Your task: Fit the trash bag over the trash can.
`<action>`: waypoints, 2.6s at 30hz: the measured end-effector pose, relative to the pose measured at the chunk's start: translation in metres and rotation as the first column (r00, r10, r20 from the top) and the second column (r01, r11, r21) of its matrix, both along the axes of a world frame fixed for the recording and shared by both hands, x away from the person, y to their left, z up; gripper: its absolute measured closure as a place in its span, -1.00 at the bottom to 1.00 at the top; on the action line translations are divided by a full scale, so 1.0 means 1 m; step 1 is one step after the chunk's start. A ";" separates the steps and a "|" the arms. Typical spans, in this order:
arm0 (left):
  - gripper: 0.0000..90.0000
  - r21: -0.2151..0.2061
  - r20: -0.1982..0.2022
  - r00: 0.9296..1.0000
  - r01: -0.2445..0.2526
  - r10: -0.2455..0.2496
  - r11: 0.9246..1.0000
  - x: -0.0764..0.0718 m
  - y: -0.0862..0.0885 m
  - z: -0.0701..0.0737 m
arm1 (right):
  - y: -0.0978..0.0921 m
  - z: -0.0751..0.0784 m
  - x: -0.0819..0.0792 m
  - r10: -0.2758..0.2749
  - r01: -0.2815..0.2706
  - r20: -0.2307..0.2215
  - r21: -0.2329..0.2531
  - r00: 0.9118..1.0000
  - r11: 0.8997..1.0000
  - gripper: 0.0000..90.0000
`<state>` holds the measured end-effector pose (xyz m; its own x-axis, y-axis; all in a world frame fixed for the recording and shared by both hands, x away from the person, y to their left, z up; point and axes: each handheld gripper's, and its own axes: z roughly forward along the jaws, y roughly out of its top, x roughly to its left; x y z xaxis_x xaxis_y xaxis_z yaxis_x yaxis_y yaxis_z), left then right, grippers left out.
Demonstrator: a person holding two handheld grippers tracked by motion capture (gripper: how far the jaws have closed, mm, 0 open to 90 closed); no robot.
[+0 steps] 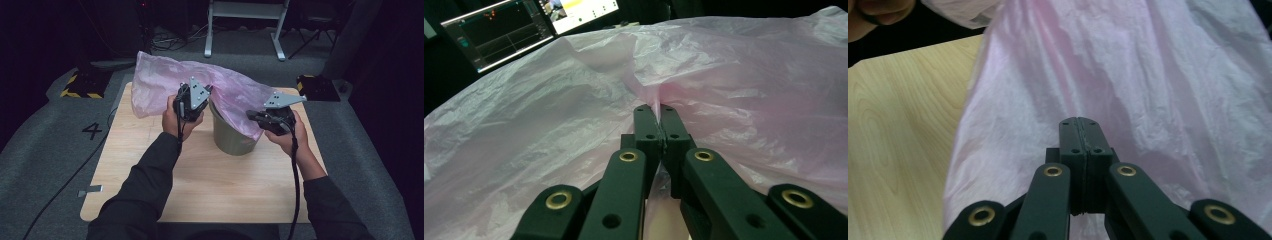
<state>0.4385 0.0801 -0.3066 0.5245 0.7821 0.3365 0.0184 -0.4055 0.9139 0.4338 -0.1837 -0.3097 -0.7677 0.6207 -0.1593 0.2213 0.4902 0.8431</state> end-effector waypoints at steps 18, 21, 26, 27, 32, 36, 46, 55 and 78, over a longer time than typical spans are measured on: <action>0.99 0.018 -0.014 0.985 -0.172 0.172 0.985 0.022 0.001 0.001 | 0.006 0.013 -0.006 0.126 -0.125 -0.024 0.043 0.992 0.991 0.01; 0.99 0.010 -0.023 0.985 -0.168 0.168 0.986 0.022 0.001 0.000 | 0.009 0.011 -0.009 0.142 -0.141 -0.034 0.022 0.989 0.990 0.03; 0.99 -0.004 -0.018 0.991 -0.131 0.130 0.991 0.017 0.000 0.000 | 0.011 0.004 -0.002 0.060 -0.062 -0.036 -0.066 0.998 0.996 0.22; 0.99 -0.001 -0.016 0.992 -0.128 0.128 0.992 0.015 0.000 0.001 | 0.011 0.003 -0.001 0.049 -0.052 -0.039 -0.066 0.998 0.997 0.27; 0.99 -0.026 0.000 0.996 -0.090 0.090 0.996 0.012 0.000 0.003 | 0.010 0.001 0.010 0.017 -0.023 -0.063 -0.097 0.998 0.995 0.48; 0.99 -0.003 0.012 0.995 -0.103 0.103 0.995 0.012 -0.003 0.003 | 0.008 -0.002 0.019 -0.009 0.000 -0.096 -0.097 0.995 0.995 0.65; 0.99 0.007 -0.011 0.993 -0.116 0.116 0.993 0.016 -0.006 0.000 | 0.004 0.021 -0.004 0.101 -0.098 -0.045 0.073 0.994 0.993 -0.07; 0.99 0.008 -0.005 0.998 -0.063 0.063 0.998 0.007 -0.007 0.004 | 0.025 0.010 -0.006 0.115 -0.119 -0.061 -0.080 0.992 0.990 0.57; 0.99 0.014 -0.030 0.991 -0.129 0.129 0.992 0.015 0.002 0.002 | -0.005 0.009 -0.034 0.250 -0.250 -0.008 -0.055 0.968 0.967 -0.13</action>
<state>0.4540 0.0823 -0.3050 0.4302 0.8396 0.3316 0.0996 -0.4092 0.9070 0.3999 -0.1889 -0.3003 -0.8973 0.3996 -0.1874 0.0866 0.5758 0.8130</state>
